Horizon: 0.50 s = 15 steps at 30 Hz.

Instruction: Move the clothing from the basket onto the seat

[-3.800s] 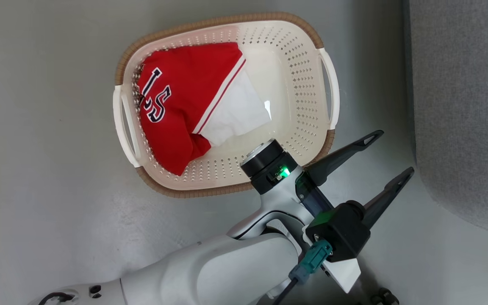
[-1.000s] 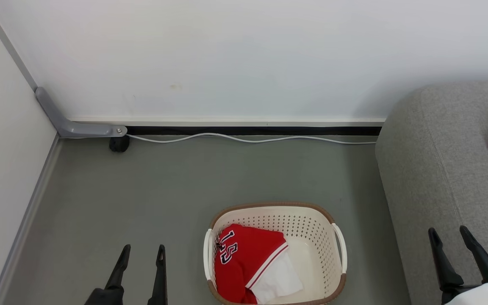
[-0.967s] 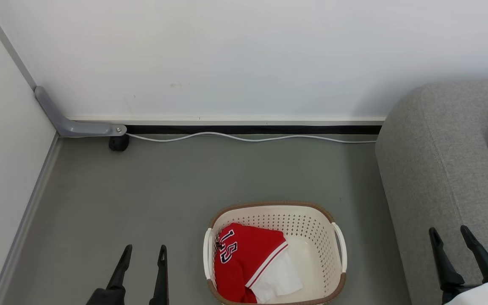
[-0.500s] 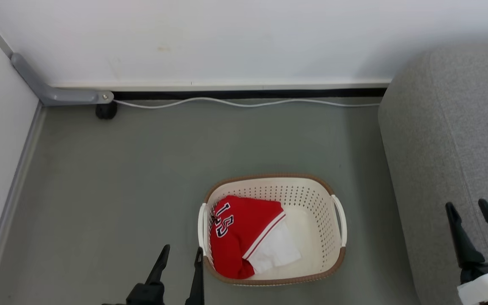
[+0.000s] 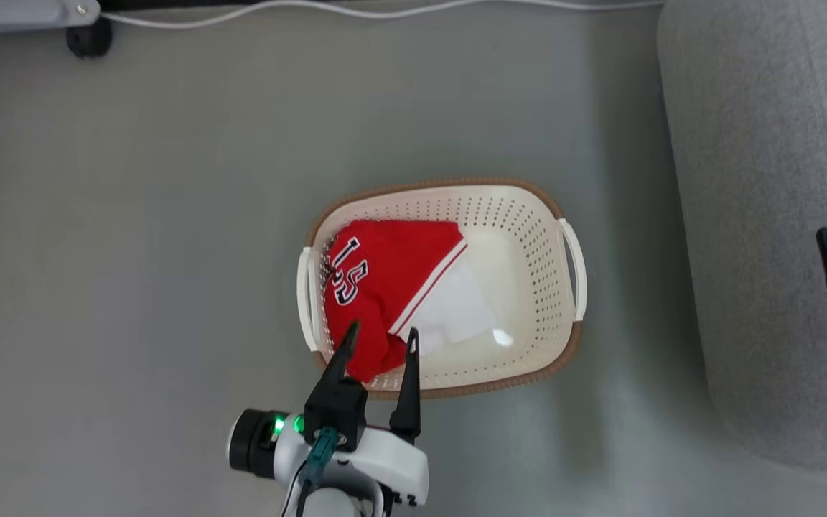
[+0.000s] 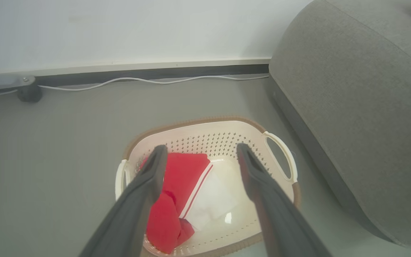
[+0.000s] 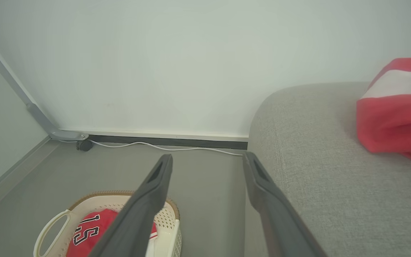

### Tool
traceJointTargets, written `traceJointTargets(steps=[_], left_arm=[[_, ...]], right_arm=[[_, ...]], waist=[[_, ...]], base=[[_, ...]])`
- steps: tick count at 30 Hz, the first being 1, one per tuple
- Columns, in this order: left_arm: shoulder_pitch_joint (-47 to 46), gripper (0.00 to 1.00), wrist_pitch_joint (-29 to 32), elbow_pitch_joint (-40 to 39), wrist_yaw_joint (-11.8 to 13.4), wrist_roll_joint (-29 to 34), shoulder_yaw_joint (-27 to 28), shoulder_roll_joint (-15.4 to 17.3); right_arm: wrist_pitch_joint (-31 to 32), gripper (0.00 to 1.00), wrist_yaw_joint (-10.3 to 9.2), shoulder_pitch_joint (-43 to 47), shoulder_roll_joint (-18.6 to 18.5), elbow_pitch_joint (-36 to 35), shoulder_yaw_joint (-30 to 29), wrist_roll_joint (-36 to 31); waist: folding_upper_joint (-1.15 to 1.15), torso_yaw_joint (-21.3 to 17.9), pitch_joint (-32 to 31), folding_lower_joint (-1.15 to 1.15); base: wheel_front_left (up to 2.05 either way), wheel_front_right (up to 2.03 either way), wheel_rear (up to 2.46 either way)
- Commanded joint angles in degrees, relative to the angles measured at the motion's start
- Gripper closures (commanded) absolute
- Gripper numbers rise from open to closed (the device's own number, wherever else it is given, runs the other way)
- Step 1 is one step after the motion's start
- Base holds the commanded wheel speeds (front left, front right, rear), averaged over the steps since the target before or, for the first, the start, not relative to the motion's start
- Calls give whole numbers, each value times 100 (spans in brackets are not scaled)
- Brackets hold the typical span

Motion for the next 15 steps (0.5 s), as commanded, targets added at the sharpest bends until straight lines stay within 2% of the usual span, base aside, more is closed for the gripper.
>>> traceJointTargets(steps=[1, 7, 15], left_arm=[[-287, 0, -35, -19, 106, -133, 0, 3], [-1230, 0, -35, 529, 344, -535, -485, 3], [-2376, 0, -35, 1661, 504, -816, -1082, 3]], right_arm=[[-34, 0, 8, -53, -268, -228, 11, 80], [-34, 0, 8, -338, -456, -576, -27, 183], [-34, 0, 8, -665, -519, -928, 23, 216]], waist=[[0, -185, 606, 0], [0, -371, 1331, 0], [0, -615, 2009, 0]], base=[[0, 0, 0], [0, 0, 0], [0, 0, 0]])
